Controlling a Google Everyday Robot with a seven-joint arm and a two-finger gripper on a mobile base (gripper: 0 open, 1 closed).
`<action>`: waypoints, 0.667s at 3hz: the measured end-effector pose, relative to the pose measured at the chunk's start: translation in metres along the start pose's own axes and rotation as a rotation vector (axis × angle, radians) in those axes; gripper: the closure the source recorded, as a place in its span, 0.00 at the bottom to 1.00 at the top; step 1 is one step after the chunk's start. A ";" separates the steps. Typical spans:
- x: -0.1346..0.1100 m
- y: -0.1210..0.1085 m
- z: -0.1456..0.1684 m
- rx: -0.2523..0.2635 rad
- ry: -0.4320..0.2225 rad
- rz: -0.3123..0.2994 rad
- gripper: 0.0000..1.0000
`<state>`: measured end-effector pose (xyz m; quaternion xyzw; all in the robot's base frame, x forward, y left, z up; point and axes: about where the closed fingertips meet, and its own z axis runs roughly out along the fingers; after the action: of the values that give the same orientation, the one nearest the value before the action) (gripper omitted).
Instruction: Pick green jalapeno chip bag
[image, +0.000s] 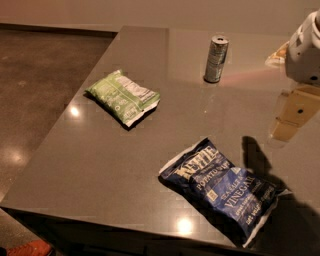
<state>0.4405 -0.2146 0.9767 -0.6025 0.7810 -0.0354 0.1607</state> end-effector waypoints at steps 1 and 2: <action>-0.006 -0.004 0.002 0.006 -0.002 0.004 0.00; -0.025 -0.016 0.015 -0.012 -0.019 0.029 0.00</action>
Offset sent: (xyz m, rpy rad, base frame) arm 0.0583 0.0492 -0.0183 0.0768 0.0600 -0.0534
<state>0.4656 -0.1930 0.9716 -0.5923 0.7883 -0.0228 0.1648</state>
